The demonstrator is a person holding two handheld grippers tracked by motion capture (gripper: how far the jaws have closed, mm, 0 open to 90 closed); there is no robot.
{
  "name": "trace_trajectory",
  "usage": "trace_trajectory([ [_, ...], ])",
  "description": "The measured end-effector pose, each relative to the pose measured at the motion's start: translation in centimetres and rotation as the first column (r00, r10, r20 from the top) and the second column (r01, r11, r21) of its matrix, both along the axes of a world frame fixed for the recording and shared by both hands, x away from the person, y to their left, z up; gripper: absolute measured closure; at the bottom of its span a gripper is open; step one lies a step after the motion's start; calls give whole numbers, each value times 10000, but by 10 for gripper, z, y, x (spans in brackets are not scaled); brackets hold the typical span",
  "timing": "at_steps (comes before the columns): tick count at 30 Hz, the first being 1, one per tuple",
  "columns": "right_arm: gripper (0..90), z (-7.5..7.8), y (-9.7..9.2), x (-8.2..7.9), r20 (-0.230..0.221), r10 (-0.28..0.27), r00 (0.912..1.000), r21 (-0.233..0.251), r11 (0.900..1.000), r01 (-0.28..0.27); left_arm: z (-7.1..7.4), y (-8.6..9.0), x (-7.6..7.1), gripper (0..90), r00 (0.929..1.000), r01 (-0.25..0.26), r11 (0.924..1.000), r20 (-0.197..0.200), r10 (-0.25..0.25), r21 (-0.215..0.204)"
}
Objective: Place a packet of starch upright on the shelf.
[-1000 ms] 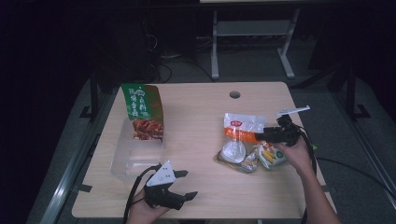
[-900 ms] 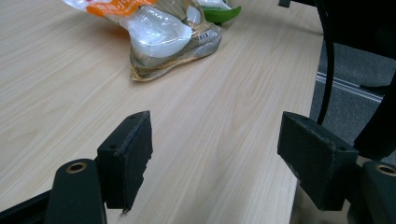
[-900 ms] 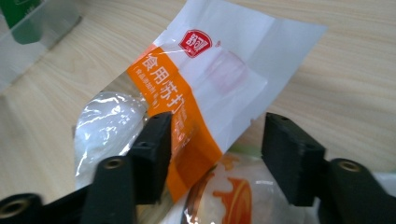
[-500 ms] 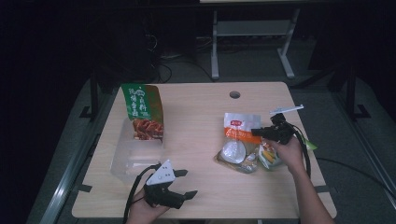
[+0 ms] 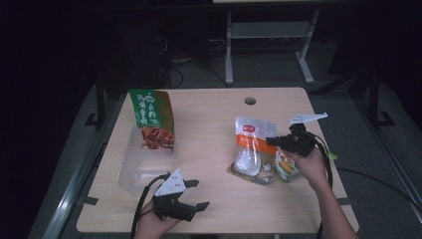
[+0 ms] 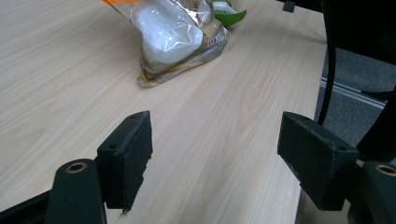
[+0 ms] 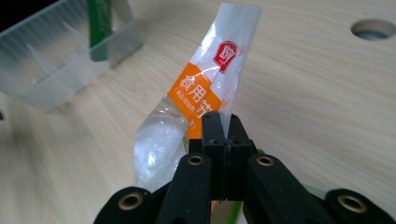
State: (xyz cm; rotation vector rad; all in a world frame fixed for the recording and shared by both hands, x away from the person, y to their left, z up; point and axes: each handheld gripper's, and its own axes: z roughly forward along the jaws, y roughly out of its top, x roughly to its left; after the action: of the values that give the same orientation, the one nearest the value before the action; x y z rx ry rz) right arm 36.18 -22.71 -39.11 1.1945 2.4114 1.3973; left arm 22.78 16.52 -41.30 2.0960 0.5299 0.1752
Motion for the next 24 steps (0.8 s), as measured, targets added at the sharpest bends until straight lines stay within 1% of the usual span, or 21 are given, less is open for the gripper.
trace_trajectory([
  [2, 899, 4, 2, -4, 166, 149, 9998, 135, 9998, -152, 0, 0, 0, 261, 10000, -11, 10000, 6, 11, -10],
  [3, 900, 9, 6, -9, 360, 375, 9986, 189, 9991, -382, 0, 0, 0, 261, 10000, -28, 10000, 14, 28, -13],
  [4, 900, 9, 6, -9, 360, 375, 9986, 189, 9991, -382, 0, 0, 0, 261, 10000, -23, 10000, 12, 23, -16],
  [5, 900, 14, 9, -14, 447, 587, 9973, 252, 9979, -598, 0, 0, 0, 256, 10000, -8, 10000, 5, 8, -56],
  [7, 900, 16, 11, -16, 489, 678, 9965, 297, 9972, -693, 0, 0, -1, 256, 10000, -22, 9999, 22, 22, -116],
  [10, 900, 24, 18, -22, 727, 1020, 9921, 259, 9942, -1041, 0, 0, -1, 254, 10000, -62, 9999, 27, 62, -152],
  [11, 900, 30, 24, -27, 873, 1205, 9889, 77, 9925, -1216, 0, 0, -1, 253, 10000, -56, 9999, 15, 56, -125],
  [12, 900, 30, 24, -27, 873, 1205, 9889, 77, 9925, -1216, 0, 0, -1, 253, 10000, -44, 9999, 29, 44, -112],
  [14, 900, 35, 30, -31, 1023, 1415, 9846, -61, 9899, -1416, 0, 0, -1, 253, 10000, -27, 10000, 31, 27, -93],
  [15, 900, 39, 37, -36, 1188, 1640, 9793, -132, 9864, -1636, 0, 0, 0, 253, 10000, -4, 10000, 7, 4, -55],
  [18, 900, 44, 43, -40, 1342, 1867, 9732, -98, 9823, -1871, -1, 0, 0, 253, 10000, -15, 10000, 33, 15, -61],
  [19, 900, 44, 43, -40, 1342, 1867, 9732, -98, 9823, -1871, -1, 0, 1, 253, 10000, -17, 10000, 40, 17, -46],
  [20, 900, 46, 45, -42, 1395, 1939, 9710, -132, 9809, -1940, -1, 0, 1, 253, 10000, -31, 10000, 39, 31, -40],
  [21, 900, 49, 49, -44, 1503, 2087, 9664, -126, 9778, -2092, -1, 0, 1, 253, 10000, -46, 10000, 54, 47, -77],
  [22, 900, 49, 49, -44, 1503, 2087, 9664, -126, 9778, -2092, -1, 0, 1, 253, 10000, -46, 10000, 54, 47, -77],
  [23, 900, 51, 51, -46, 1538, 2155, 9643, -119, 9763, -2162, 0, 0, 1, 253, 9999, -54, 10000, 96, 55, -76],
  [24, 900, 53, 54, -49, 1613, 2333, 9589, 61, 9714, -2373, 0, 1, 1, 249, 9999, -52, 10000, 91, 52, -46],
])
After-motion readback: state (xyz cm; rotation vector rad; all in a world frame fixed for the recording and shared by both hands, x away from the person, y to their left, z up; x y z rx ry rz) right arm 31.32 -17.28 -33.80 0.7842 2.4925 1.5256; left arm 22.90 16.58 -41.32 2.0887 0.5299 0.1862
